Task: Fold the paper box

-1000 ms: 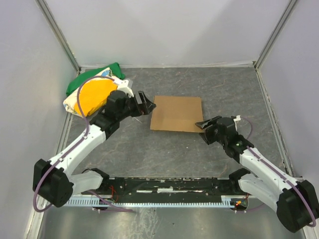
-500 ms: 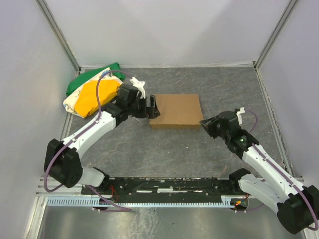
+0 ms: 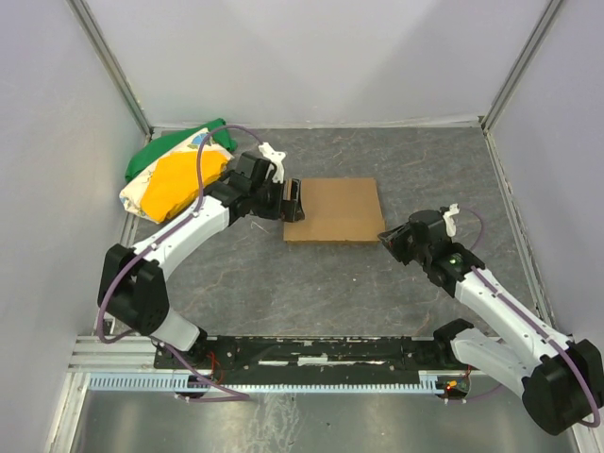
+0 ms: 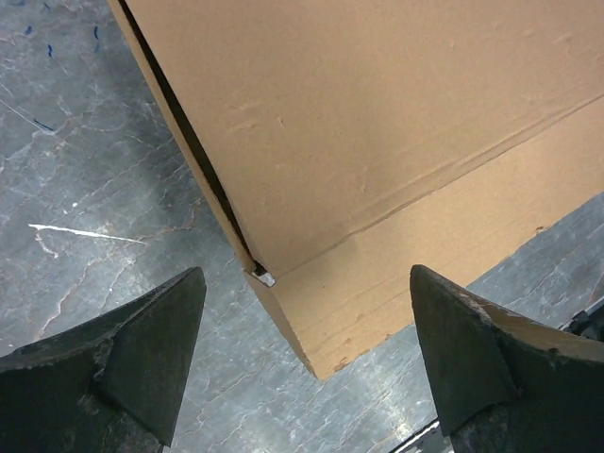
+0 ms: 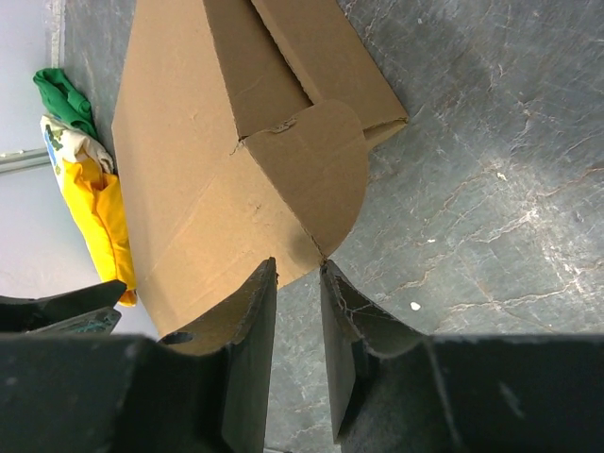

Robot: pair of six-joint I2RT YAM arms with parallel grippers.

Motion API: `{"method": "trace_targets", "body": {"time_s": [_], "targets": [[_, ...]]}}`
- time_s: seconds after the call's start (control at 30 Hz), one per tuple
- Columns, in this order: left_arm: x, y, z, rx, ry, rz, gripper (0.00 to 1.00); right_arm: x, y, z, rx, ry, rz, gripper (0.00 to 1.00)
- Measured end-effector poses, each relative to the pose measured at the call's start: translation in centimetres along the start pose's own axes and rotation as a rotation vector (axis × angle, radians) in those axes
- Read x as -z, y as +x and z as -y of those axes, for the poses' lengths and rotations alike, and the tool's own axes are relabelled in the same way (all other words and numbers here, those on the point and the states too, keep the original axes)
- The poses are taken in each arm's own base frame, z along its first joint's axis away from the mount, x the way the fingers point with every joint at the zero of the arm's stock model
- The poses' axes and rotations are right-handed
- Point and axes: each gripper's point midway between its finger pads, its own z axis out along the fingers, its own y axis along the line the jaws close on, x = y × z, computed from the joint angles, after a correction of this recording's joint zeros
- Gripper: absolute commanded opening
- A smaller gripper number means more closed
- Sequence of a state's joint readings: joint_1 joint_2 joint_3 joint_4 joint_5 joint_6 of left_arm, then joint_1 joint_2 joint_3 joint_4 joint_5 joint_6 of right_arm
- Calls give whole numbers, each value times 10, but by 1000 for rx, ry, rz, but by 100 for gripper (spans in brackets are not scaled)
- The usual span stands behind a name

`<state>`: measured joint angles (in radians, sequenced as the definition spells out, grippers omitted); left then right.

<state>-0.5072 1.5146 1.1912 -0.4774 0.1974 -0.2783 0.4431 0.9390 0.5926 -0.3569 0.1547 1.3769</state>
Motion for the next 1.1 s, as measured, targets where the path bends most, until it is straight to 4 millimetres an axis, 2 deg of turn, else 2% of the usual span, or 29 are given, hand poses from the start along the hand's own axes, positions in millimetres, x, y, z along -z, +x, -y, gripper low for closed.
{"method": "trace_targets", "body": {"time_s": [0.3, 0.63, 0.87, 0.93, 1.03, 1.1], "targets": [[-8, 16, 5, -21, 22, -63, 93, -1, 4, 1, 7, 4, -20, 33], [-8, 33, 10, -19, 43, -119, 91, -3, 10, 6, 31, 21, -52, 33], [-9, 48, 12, -17, 56, -164, 90, -2, 13, 11, 64, 34, -67, 41], [-9, 48, 12, -17, 56, -164, 90, 0, 14, 13, 98, 41, -77, 47], [-9, 49, 12, -17, 56, -165, 90, 11, 8, 7, 196, 33, -71, 71], [-9, 50, 12, -16, 55, -168, 90, 22, -4, -4, 290, 18, -34, 88]]}}
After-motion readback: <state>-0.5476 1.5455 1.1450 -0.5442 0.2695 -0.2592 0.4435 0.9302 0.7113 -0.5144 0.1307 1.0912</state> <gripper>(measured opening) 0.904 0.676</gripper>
